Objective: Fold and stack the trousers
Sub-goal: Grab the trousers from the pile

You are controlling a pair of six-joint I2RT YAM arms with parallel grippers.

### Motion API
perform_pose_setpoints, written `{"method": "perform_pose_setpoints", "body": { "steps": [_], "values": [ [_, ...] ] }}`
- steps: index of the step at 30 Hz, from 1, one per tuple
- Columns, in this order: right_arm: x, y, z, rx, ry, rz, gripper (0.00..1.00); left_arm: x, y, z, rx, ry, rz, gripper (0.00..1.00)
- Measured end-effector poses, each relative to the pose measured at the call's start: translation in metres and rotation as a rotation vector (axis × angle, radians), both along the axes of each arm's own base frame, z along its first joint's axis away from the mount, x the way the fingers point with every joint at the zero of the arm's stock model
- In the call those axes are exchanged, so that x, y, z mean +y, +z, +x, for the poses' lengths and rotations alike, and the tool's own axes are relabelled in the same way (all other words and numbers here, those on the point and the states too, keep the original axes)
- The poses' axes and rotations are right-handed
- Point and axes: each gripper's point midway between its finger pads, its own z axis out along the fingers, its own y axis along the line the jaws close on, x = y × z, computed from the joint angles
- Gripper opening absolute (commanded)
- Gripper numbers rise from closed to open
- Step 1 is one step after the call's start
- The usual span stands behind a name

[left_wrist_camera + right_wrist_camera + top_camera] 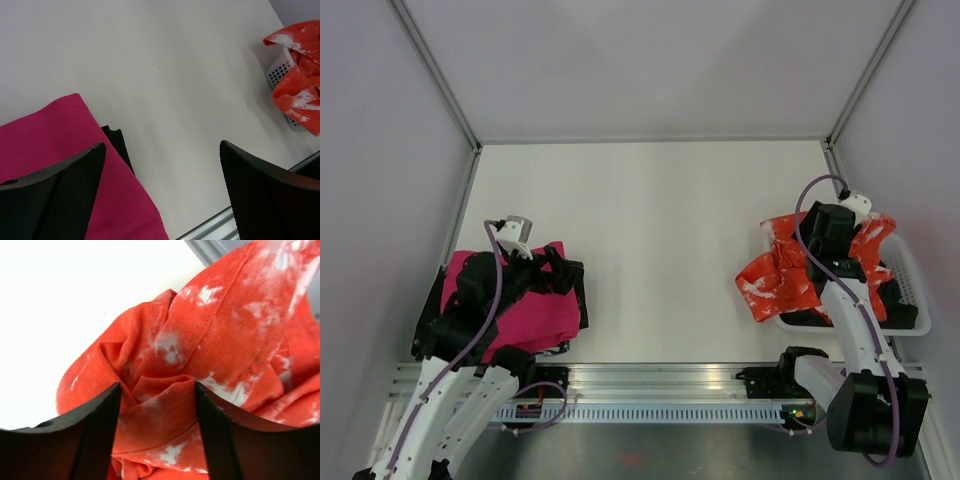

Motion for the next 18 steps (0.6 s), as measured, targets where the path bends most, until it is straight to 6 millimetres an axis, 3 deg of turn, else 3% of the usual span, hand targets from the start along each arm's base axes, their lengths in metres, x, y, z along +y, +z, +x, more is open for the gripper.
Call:
{"method": "perform_pose_setpoints", "body": {
  "steps": [1, 2, 4, 5, 8, 11, 15, 18],
  "values": [
    [0.001, -0.001, 0.003, -0.006, 0.009, 0.004, 0.55, -0.001, -0.002, 0.001, 0.008, -0.006, 0.002, 1.00],
    [0.002, -0.002, 0.005, -0.007, 0.016, 0.006, 0.34, -0.002, -0.003, 0.001, 0.015, -0.011, 0.004, 1.00],
    [0.003, -0.004, 0.007, -0.007, 0.020, 0.016, 0.08, -0.004, -0.007, 0.002, 0.032, -0.018, 0.008, 0.99],
    [0.003, -0.004, 0.006, -0.006, 0.010, 0.026, 0.00, -0.006, -0.008, 0.002, 0.040, -0.027, 0.009, 0.99],
    [0.004, 0.006, 0.003, 0.008, -0.007, 0.043, 0.00, -0.010, -0.011, 0.002, 0.056, -0.050, 0.011, 0.94],
    [0.012, 0.037, 0.004, -0.051, 0.042, 0.056, 0.00, -0.017, -0.013, 0.000, 0.079, -0.090, 0.003, 0.85],
    [0.037, 0.105, 0.010, -0.219, 0.194, 0.082, 0.00, -0.037, -0.011, 0.005, 0.146, -0.165, -0.041, 0.83],
    [0.073, 0.158, 0.028, -0.307, 0.372, 0.132, 0.00, -0.054, -0.011, 0.016, 0.190, -0.199, -0.108, 0.84]
  ]
}}
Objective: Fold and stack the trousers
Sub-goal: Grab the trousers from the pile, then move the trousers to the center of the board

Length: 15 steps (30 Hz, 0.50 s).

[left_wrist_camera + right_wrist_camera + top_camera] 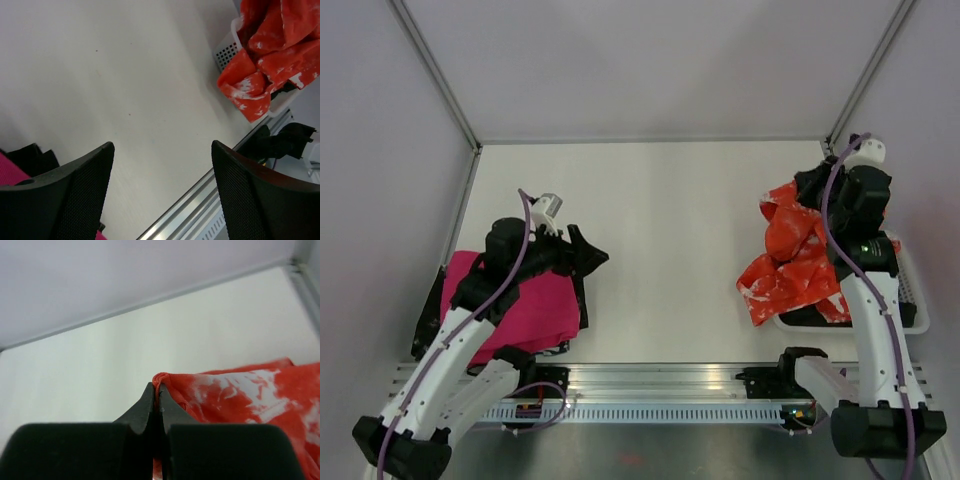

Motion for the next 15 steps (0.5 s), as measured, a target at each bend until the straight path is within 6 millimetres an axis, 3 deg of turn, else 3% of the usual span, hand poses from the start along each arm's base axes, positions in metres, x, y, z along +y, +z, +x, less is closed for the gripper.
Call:
{"method": "perform_pose_setpoints", "body": {
  "steps": [3, 7, 9, 12, 15],
  "values": [
    [0.059, 0.026, 0.014, -0.049, 0.211, 0.014, 0.00, -0.023, 0.005, 0.016, 0.019, -0.029, -0.078, 0.87],
    [0.182, 0.021, -0.001, -0.023, 0.594, 0.019, 0.00, -0.068, 0.012, 0.036, 0.050, -0.085, -0.153, 0.87],
    [0.220, 0.014, -0.014, 0.001, 0.719, 0.025, 0.00, -0.093, 0.016, 0.048, 0.083, -0.089, -0.201, 0.88],
    [0.241, 0.013, -0.023, -0.005, 0.791, 0.050, 0.01, -0.115, 0.015, 0.064, 0.149, -0.032, -0.293, 0.88],
    [0.246, 0.016, -0.030, -0.044, 0.821, 0.087, 0.00, -0.119, 0.014, 0.074, 0.190, 0.052, -0.354, 0.88]
  ]
}}
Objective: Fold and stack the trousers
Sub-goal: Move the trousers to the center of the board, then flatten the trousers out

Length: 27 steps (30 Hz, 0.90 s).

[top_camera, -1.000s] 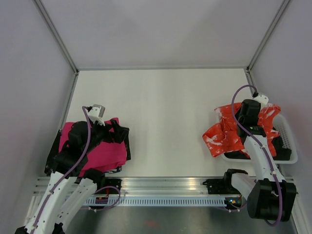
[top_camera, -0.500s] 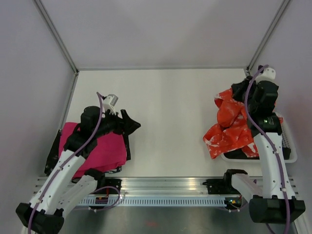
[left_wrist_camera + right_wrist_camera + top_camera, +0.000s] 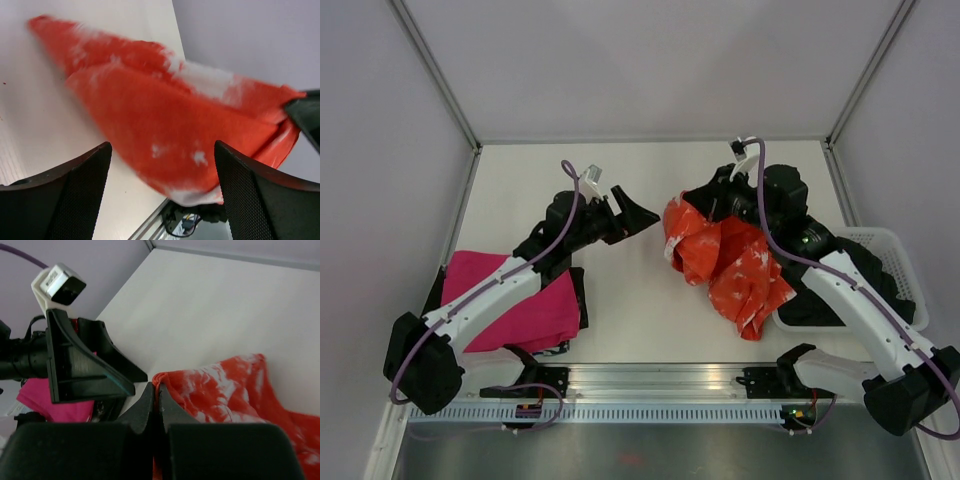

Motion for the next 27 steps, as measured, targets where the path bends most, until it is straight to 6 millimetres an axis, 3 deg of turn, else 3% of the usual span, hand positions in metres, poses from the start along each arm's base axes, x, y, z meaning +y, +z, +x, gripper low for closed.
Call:
{"method": "perform_pose_setpoints", "body": {
  "steps": [1, 3, 4, 6, 7, 12, 15, 18, 21, 24, 27],
  "values": [
    [0.000, -0.002, -0.004, 0.000, 0.011, 0.006, 0.01, 0.001, 0.000, 0.002, 0.002, 0.018, -0.007, 0.88],
    [0.000, -0.011, -0.012, 0.016, 0.032, 0.004, 0.27, 0.005, 0.001, 0.005, -0.011, 0.053, -0.013, 0.88],
    [-0.001, -0.018, -0.017, 0.030, 0.038, -0.002, 0.62, 0.008, 0.001, 0.004, -0.018, 0.062, -0.013, 0.88],
    [-0.006, -0.036, -0.027, 0.067, 0.040, -0.035, 0.88, 0.013, 0.002, 0.001, -0.038, 0.072, -0.005, 0.89],
    [-0.011, -0.046, -0.029, 0.093, 0.021, -0.058, 0.95, 0.018, 0.002, -0.002, -0.048, 0.078, 0.007, 0.89],
    [-0.055, -0.083, -0.035, 0.217, -0.177, -0.207, 0.98, 0.050, 0.005, -0.020, -0.081, 0.146, 0.091, 0.92],
    [-0.079, -0.079, -0.035, 0.236, -0.292, -0.260, 0.98, 0.069, 0.001, -0.028, -0.069, 0.195, 0.138, 0.91],
    [-0.088, -0.061, -0.028, 0.202, -0.371, -0.229, 0.98, 0.071, -0.022, -0.032, -0.029, 0.182, 0.185, 0.90],
    [-0.081, -0.068, -0.017, 0.221, -0.379, -0.201, 0.98, 0.063, -0.064, -0.041, 0.048, 0.112, 0.290, 0.90],
    [-0.063, -0.107, 0.000, 0.294, -0.353, -0.215, 0.97, 0.047, -0.102, -0.056, 0.129, 0.007, 0.427, 0.90],
    [-0.051, -0.164, 0.010, 0.410, -0.329, -0.281, 0.96, 0.024, -0.115, -0.068, 0.140, -0.093, 0.490, 0.90]
  ]
}}
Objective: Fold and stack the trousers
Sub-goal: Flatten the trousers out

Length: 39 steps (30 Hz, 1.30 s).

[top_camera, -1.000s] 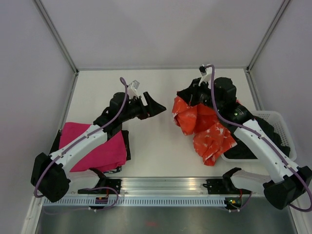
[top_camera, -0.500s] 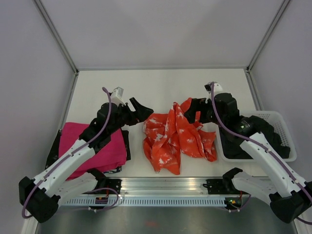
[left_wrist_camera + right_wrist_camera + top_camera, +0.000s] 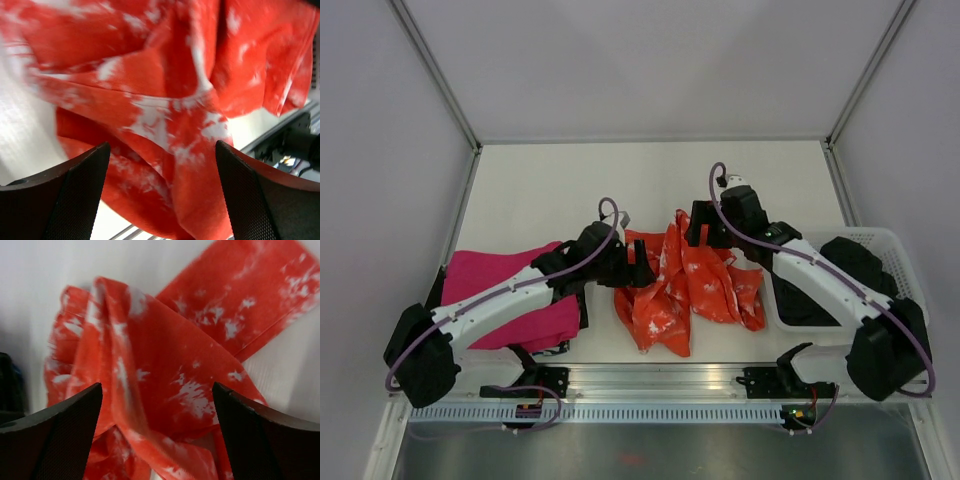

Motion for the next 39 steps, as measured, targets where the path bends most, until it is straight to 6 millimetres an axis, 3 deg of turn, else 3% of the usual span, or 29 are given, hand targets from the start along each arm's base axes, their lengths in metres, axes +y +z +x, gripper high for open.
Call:
{"method": "perform_pose_setpoints", "body": {
  "steps": [3, 6, 7, 8, 9, 10, 11, 12, 14, 16, 18, 22, 25, 27, 28, 29, 31, 32, 33, 34, 35, 36, 37, 39],
  "values": [
    [0.004, -0.044, 0.001, 0.105, 0.013, -0.044, 0.92, -0.019, -0.005, -0.017, 0.008, -0.084, 0.012, 0.86],
    [0.007, -0.053, 0.003, 0.121, 0.023, -0.047, 0.71, -0.032, -0.015, -0.028, 0.021, -0.138, 0.028, 0.76],
    [0.009, -0.052, 0.005, 0.112, 0.027, -0.041, 0.35, -0.035, -0.020, -0.029, 0.029, -0.148, 0.035, 0.74],
    [0.012, -0.050, 0.007, 0.101, 0.037, -0.032, 0.13, -0.037, -0.024, -0.030, 0.037, -0.156, 0.041, 0.68],
    [0.015, -0.048, 0.009, 0.094, 0.043, -0.018, 0.00, -0.039, -0.029, -0.031, 0.045, -0.160, 0.047, 0.45],
    [0.017, -0.048, 0.010, 0.091, 0.049, -0.009, 0.00, -0.040, -0.031, -0.031, 0.050, -0.159, 0.049, 0.33],
    [0.019, -0.048, 0.010, 0.093, 0.054, 0.000, 0.00, -0.041, -0.034, -0.030, 0.049, -0.164, 0.055, 0.09],
    [0.020, -0.047, 0.010, 0.094, 0.059, 0.003, 0.00, -0.041, -0.036, -0.030, 0.050, -0.166, 0.063, 0.02],
    [0.022, -0.042, 0.010, 0.091, 0.067, 0.007, 0.00, -0.039, -0.038, -0.027, 0.040, -0.173, 0.085, 0.02],
    [0.026, -0.023, 0.017, 0.062, 0.078, 0.016, 0.00, -0.038, -0.030, -0.017, 0.021, -0.163, 0.100, 0.02],
    [0.032, 0.009, 0.027, -0.001, 0.089, 0.037, 0.00, -0.037, -0.011, 0.002, -0.019, -0.135, 0.100, 0.02],
    [0.045, 0.103, 0.033, -0.185, 0.141, 0.150, 0.00, -0.015, 0.063, 0.077, -0.179, 0.001, 0.043, 0.02],
    [0.053, 0.170, 0.003, -0.312, 0.211, 0.286, 0.00, 0.030, 0.126, 0.135, -0.321, 0.144, 0.011, 0.02],
    [0.061, 0.189, -0.033, -0.351, 0.279, 0.368, 0.00, 0.053, 0.158, 0.154, -0.395, 0.201, 0.007, 0.02],
    [0.067, 0.185, -0.055, -0.333, 0.321, 0.402, 0.00, 0.061, 0.172, 0.159, -0.432, 0.214, 0.005, 0.02],
    [0.072, 0.174, -0.078, -0.305, 0.368, 0.432, 0.01, 0.065, 0.183, 0.160, -0.462, 0.212, 0.003, 0.02],
    [0.078, 0.128, -0.115, -0.170, 0.426, 0.440, 0.31, 0.065, 0.194, 0.154, -0.495, 0.185, 0.001, 0.02],
    [0.078, 0.098, -0.128, -0.086, 0.432, 0.422, 0.74, 0.062, 0.193, 0.149, -0.497, 0.160, 0.000, 0.07],
    [0.076, 0.071, -0.138, -0.005, 0.432, 0.398, 0.94, 0.062, 0.189, 0.146, -0.497, 0.142, 0.004, 0.18],
    [0.071, 0.038, -0.150, 0.093, 0.423, 0.356, 0.98, 0.060, 0.180, 0.139, -0.486, 0.108, 0.012, 0.34],
    [0.062, 0.009, -0.161, 0.187, 0.406, 0.307, 0.98, 0.058, 0.166, 0.130, -0.464, 0.065, 0.020, 0.68],
    [0.052, -0.008, -0.171, 0.253, 0.386, 0.265, 0.98, 0.058, 0.152, 0.122, -0.441, 0.030, 0.028, 0.78],
    [0.045, -0.015, -0.177, 0.288, 0.370, 0.240, 0.98, 0.058, 0.137, 0.112, -0.405, 0.005, 0.030, 0.82],
    [0.035, -0.003, -0.172, 0.250, 0.326, 0.212, 0.98, 0.063, 0.107, 0.093, -0.336, -0.018, 0.050, 0.90]
  ]
}}
